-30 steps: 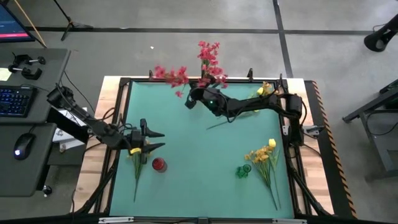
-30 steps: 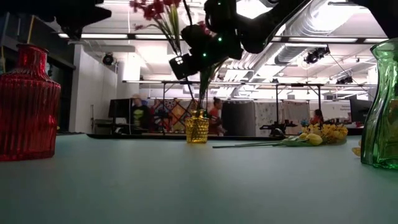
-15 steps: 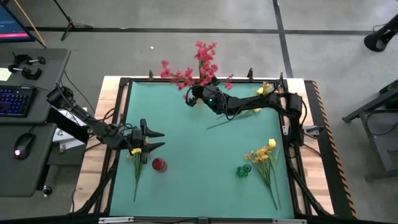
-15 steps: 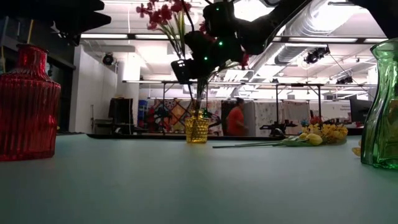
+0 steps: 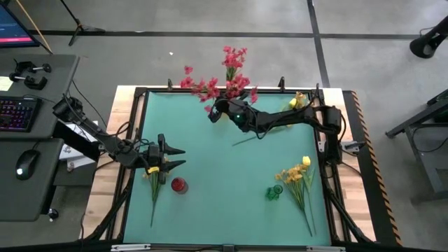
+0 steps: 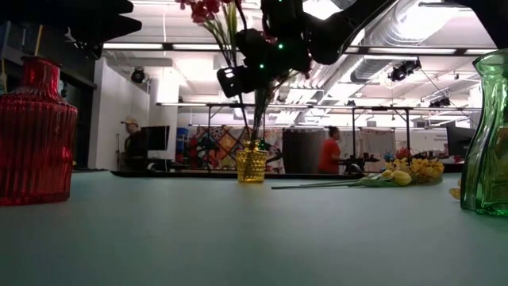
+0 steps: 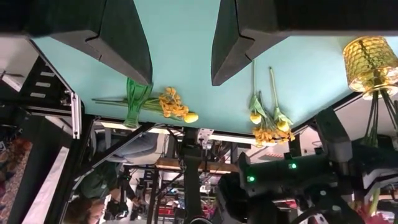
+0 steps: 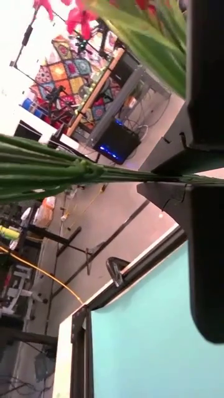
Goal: Sort flowers into vase by color
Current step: Put the red flowers into the yellow vase
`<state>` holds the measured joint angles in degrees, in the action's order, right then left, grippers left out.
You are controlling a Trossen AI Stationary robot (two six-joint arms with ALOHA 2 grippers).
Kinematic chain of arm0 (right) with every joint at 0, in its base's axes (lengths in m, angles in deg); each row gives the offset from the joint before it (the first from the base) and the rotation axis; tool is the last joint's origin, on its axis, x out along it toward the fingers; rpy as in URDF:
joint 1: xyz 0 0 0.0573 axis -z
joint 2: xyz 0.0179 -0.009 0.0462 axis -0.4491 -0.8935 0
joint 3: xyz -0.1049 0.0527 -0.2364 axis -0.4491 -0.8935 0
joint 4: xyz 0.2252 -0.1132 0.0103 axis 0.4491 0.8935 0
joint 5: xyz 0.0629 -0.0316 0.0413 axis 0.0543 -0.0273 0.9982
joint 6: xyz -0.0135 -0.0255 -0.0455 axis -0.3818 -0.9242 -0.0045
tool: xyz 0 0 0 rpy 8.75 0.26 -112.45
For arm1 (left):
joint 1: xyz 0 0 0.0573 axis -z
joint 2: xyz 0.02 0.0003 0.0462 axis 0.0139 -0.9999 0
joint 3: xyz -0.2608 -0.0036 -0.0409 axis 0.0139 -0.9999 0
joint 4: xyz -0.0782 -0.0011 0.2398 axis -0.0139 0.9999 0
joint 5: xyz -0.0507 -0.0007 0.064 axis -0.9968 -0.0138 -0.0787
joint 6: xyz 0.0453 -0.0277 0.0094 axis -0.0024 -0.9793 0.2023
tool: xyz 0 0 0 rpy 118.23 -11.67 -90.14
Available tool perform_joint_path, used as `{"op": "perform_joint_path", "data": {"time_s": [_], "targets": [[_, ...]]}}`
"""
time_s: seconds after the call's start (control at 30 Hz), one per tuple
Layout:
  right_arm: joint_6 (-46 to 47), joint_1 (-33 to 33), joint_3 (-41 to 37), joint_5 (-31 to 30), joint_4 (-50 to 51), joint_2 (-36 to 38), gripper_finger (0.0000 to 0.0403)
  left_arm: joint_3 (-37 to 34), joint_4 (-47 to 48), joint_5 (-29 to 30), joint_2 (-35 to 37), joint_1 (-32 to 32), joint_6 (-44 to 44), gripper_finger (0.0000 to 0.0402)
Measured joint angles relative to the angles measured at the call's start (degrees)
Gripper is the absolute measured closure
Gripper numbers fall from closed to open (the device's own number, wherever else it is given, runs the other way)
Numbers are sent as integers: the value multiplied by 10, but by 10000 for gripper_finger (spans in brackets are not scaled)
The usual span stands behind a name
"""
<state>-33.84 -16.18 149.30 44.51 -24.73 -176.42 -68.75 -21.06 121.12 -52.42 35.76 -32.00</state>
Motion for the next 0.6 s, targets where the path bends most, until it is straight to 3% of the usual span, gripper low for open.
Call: {"op": "perform_joint_path", "data": {"time_s": [0.6], "targets": [[77, 3, 0, -8, 56, 0, 403, 0, 0, 0, 0, 0, -4, 250]]}}
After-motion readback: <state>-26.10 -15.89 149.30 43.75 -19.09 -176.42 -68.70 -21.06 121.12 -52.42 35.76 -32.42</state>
